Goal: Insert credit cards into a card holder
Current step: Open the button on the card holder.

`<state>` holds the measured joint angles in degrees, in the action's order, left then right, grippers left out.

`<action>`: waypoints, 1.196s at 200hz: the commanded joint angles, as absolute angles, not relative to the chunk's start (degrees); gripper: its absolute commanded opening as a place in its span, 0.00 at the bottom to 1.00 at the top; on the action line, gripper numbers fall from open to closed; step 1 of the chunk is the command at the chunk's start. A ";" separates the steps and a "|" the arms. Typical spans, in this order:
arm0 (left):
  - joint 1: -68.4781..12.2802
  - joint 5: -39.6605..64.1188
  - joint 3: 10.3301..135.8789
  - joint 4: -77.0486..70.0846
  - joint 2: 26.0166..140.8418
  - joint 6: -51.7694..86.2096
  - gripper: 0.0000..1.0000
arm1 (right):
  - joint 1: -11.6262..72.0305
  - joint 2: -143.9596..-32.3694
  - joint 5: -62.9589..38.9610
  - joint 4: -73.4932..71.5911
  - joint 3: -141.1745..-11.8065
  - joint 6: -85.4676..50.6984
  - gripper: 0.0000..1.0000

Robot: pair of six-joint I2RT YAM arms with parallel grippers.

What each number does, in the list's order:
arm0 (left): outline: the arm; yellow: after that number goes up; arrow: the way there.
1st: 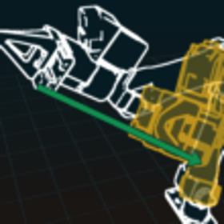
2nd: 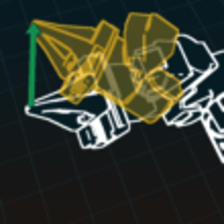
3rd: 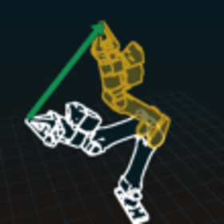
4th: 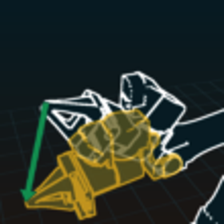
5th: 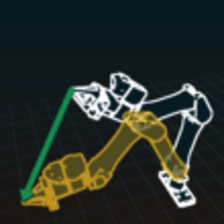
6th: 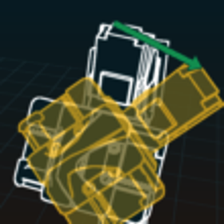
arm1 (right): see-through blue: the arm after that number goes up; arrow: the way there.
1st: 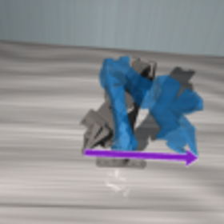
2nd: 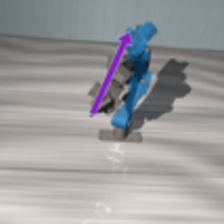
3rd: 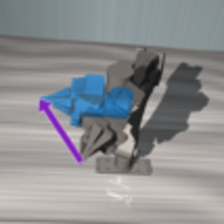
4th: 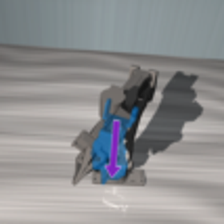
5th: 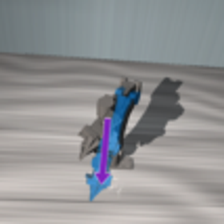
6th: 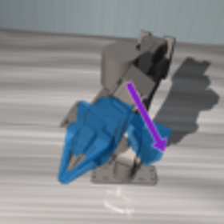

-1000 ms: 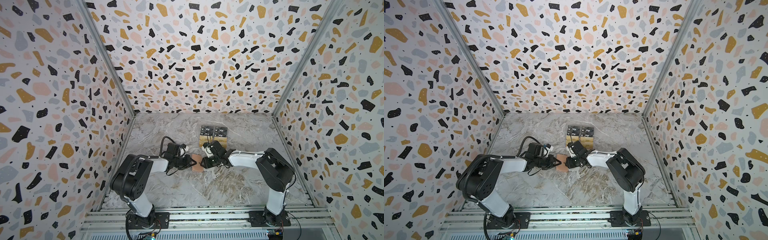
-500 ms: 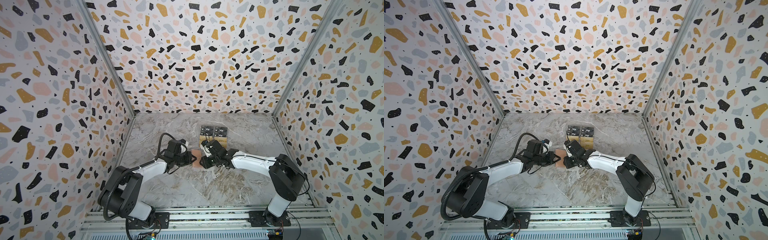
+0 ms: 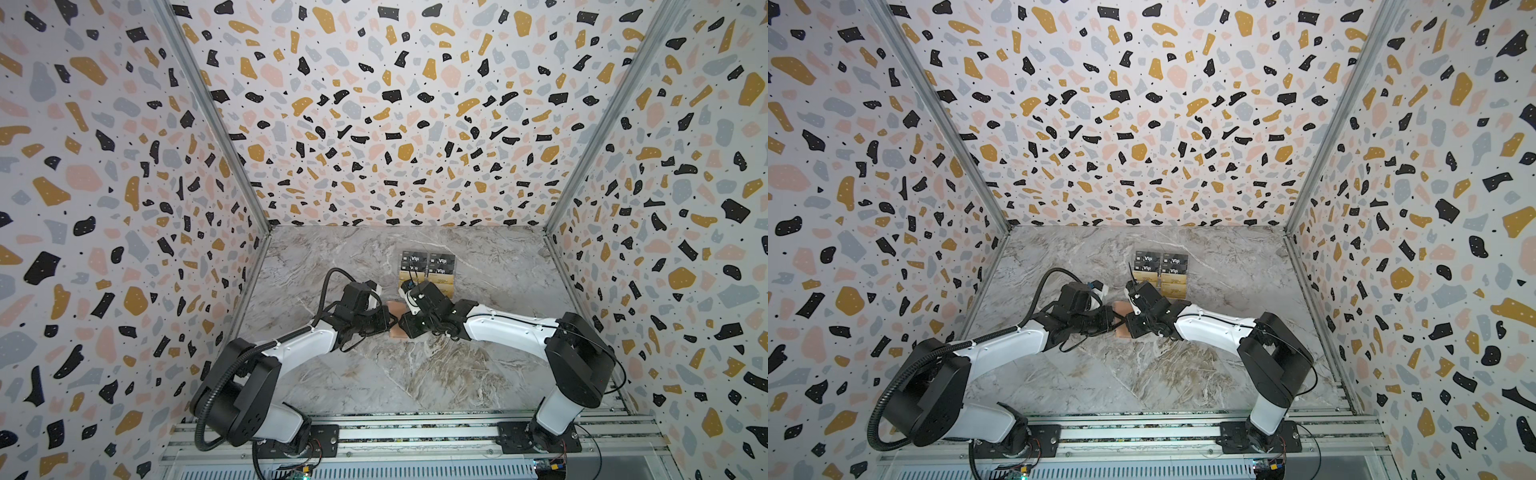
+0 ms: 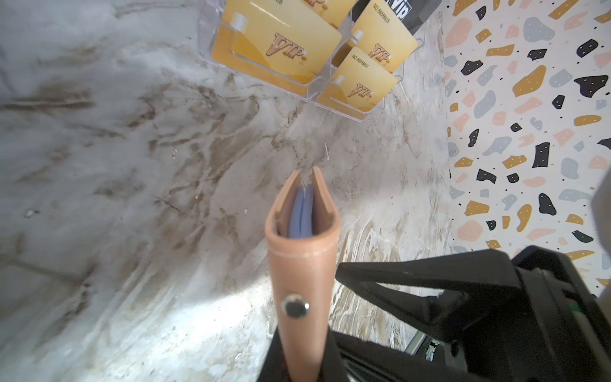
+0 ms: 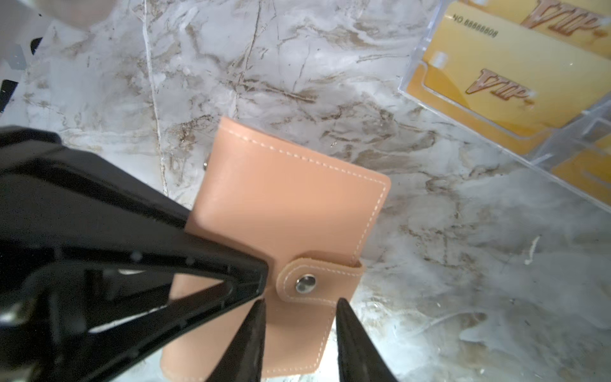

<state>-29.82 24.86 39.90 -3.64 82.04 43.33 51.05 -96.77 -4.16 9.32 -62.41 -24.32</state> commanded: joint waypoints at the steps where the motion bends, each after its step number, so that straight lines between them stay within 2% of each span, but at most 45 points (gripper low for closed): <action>1: -31.00 25.22 40.32 -4.12 80.52 43.89 0.00 | 52.24 -95.60 -1.58 10.38 -62.64 -23.44 0.37; 79: -32.87 28.07 40.47 -4.53 81.29 43.13 0.00 | 54.58 -97.82 7.02 10.95 -63.72 -23.63 0.37; 132: -33.11 28.24 40.92 -3.01 81.28 42.08 0.00 | 55.41 -98.70 13.44 12.62 -64.93 -22.49 0.32; 197: -33.57 28.83 40.61 -2.72 80.79 41.65 0.00 | 55.89 -98.76 15.78 11.85 -64.39 -22.33 0.29; 239: -33.93 28.97 40.70 -1.84 80.04 40.96 0.00 | 55.88 -98.66 16.54 11.87 -63.89 -22.28 0.22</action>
